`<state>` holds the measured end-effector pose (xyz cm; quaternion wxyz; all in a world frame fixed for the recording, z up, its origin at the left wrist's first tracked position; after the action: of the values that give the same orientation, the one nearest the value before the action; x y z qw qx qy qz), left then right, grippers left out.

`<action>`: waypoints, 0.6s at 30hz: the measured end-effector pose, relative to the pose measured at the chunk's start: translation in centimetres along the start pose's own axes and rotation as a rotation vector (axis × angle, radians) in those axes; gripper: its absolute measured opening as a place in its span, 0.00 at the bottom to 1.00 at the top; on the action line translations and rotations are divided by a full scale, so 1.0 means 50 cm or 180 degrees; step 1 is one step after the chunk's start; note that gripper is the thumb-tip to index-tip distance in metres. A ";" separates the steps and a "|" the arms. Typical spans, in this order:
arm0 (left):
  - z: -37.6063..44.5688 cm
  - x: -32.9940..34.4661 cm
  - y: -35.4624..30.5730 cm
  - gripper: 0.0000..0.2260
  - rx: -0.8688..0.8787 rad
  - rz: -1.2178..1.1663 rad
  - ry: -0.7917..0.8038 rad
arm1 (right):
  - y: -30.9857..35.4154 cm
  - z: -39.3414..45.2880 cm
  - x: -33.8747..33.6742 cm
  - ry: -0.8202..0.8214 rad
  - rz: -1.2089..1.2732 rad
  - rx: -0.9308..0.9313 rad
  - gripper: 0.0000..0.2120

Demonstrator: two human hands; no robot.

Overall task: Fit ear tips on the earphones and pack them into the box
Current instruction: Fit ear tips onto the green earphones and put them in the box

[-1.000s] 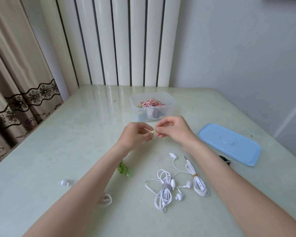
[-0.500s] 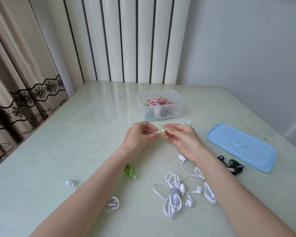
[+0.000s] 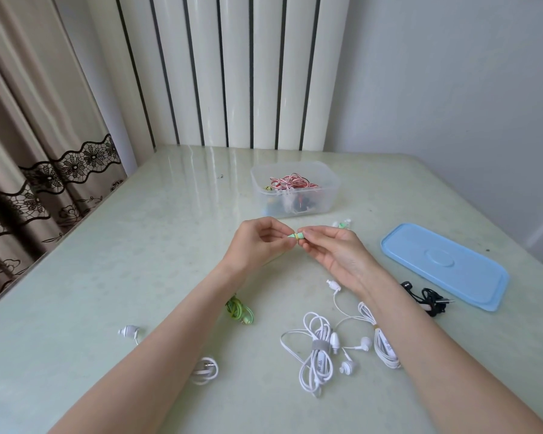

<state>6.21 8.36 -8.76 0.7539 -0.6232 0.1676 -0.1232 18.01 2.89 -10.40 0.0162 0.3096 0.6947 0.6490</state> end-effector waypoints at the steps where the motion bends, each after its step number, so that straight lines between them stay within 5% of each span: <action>1: -0.001 0.000 -0.001 0.04 -0.0015 -0.0036 0.0009 | -0.002 0.000 0.001 0.0013 0.0042 0.0061 0.05; 8: -0.009 0.005 0.003 0.03 -0.0221 -0.0434 0.0224 | -0.011 -0.004 0.006 0.0088 0.0197 0.0353 0.06; 18: -0.010 0.007 0.032 0.01 -0.0779 -0.0693 0.0133 | -0.005 -0.002 0.002 0.0047 0.0016 0.0017 0.06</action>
<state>6.26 8.07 -10.43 0.6509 -0.7222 0.1285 -0.1957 17.78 2.86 -10.55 0.0087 0.3067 0.6958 0.6495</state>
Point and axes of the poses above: each hand's wrist, its own z-axis towards the middle knuckle, its own x-axis out of the palm, y = z × x, the point moved 8 cm from there along z, towards the middle knuckle, and after that the axes turned 10 degrees about -y, right-handed, at the moved point
